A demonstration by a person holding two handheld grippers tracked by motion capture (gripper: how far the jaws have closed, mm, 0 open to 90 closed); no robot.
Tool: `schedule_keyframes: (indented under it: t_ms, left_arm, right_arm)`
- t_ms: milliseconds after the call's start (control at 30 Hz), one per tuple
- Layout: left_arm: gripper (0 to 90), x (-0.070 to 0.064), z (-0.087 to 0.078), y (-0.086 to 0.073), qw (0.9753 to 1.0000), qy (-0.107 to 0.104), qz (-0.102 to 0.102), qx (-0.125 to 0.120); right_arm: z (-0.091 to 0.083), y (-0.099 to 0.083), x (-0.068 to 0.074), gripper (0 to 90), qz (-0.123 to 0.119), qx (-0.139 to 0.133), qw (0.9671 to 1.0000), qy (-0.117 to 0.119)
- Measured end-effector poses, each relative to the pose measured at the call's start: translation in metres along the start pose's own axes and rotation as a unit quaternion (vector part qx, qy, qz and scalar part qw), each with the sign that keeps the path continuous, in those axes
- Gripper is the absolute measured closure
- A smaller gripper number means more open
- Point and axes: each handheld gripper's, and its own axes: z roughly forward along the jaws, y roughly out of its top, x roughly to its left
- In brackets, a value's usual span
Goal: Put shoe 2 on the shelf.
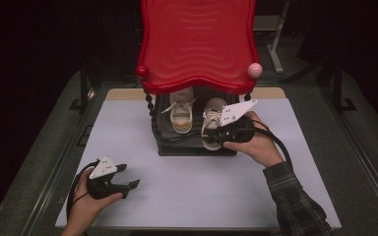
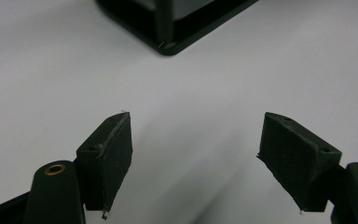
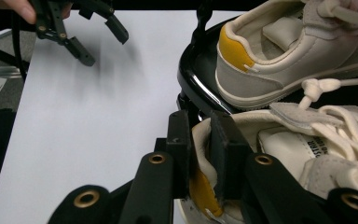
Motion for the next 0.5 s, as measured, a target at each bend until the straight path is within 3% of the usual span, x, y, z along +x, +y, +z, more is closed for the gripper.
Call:
schedule_keyframes:
  t_ms: [100, 267, 500]
  left_arm:
    - [28.5, -0.008, 0.003, 0.015, 0.9997, -0.019, 0.006, -0.015]
    - [32.6, -0.024, 0.012, 0.041, 0.998, -0.048, 0.026, -0.032]
    - [38.6, -0.051, 0.043, 0.081, 0.9927, -0.094, 0.064, -0.041]
  right_arm:
    - [-0.002, 0.001, 0.001, 74.5, 0.001, 0.001, 1.0, -0.007]
    - [-0.011, 0.002, 0.004, 58.8, 0.013, -0.012, 0.9996, -0.022]
    - [-0.037, -0.002, 0.014, 56.6, 0.03, -0.039, 0.9981, -0.038]
